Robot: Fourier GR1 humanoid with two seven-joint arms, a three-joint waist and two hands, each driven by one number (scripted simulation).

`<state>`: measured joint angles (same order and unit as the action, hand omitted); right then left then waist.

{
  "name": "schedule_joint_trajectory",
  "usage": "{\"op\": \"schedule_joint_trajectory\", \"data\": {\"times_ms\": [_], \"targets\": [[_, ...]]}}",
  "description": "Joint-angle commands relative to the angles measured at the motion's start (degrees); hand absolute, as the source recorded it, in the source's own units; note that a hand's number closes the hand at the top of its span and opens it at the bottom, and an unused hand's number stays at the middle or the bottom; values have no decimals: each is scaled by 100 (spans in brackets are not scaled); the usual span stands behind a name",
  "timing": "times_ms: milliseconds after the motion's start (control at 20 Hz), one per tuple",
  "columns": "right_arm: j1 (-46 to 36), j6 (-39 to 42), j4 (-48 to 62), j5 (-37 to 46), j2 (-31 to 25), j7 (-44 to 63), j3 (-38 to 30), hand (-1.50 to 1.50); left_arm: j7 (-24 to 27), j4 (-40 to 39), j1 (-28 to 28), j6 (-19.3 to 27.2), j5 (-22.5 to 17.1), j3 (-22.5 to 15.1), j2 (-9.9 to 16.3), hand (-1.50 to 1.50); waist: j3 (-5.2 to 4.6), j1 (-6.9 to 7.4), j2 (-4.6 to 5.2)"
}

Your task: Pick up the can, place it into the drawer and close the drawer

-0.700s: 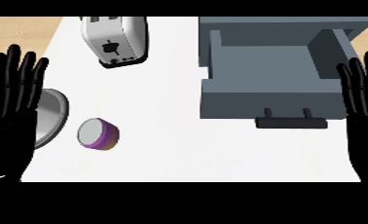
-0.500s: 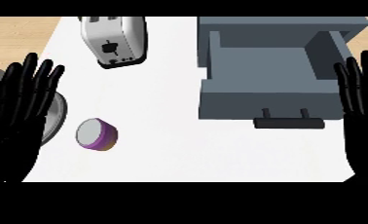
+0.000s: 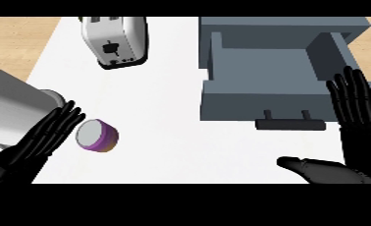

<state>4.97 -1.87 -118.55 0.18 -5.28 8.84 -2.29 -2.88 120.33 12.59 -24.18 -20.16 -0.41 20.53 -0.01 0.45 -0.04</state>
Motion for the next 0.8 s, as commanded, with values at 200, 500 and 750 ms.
{"op": "schedule_joint_trajectory", "data": {"times_ms": [200, 500, 750], "targets": [[852, 327, -629, -282, -91, 152, -191, -150, -199, -141, 382, -899, -1094, 1135, 540, -150, -1, -56, -9], [749, 410, -465, -177, -88, 136, -314, -150, -730, -164, 333, -813, -1213, 1295, 214, -150, 0, -40, -3], [875, 739, 112, -499, -2, -657, -620, -150, -970, -268, 151, -867, -1025, 1341, 10, -150, 1, -46, -1]]}}
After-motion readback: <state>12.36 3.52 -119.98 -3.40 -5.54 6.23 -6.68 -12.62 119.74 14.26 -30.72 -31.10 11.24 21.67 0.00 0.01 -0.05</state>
